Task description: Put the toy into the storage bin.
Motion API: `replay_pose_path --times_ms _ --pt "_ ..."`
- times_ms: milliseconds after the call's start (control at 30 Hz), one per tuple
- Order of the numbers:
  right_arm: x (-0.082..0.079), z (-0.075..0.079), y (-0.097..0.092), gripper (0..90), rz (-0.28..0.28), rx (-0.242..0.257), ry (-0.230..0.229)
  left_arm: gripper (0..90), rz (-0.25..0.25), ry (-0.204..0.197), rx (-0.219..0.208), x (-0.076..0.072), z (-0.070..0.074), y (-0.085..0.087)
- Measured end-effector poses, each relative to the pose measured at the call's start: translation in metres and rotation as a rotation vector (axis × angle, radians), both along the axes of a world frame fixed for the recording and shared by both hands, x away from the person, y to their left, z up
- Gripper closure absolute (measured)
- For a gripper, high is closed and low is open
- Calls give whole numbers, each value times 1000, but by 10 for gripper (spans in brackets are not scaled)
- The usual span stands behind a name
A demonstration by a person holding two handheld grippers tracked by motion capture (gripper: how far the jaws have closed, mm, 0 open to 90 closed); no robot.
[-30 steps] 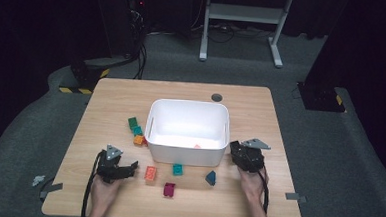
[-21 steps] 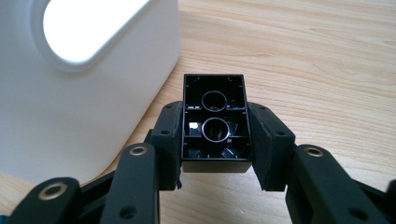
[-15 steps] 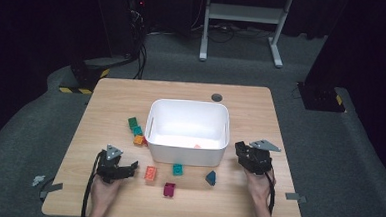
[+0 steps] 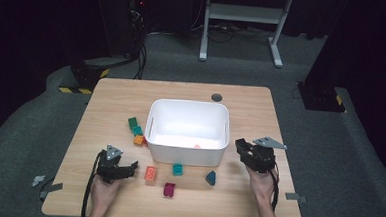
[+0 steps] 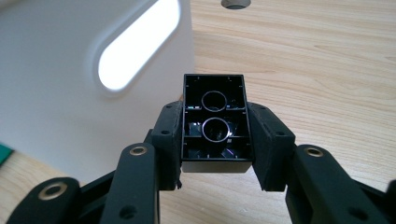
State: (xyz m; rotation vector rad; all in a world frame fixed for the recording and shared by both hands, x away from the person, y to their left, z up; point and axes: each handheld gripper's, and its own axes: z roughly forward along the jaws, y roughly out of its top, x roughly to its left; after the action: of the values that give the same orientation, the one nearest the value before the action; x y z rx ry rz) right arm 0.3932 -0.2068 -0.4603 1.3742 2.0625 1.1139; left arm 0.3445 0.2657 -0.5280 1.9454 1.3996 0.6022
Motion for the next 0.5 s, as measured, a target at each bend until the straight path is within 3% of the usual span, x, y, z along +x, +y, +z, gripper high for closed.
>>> replay_pose_path --times_ms 500 --pt "1 9 -4 593 27 42 7 163 0 0 0 0 0 0"
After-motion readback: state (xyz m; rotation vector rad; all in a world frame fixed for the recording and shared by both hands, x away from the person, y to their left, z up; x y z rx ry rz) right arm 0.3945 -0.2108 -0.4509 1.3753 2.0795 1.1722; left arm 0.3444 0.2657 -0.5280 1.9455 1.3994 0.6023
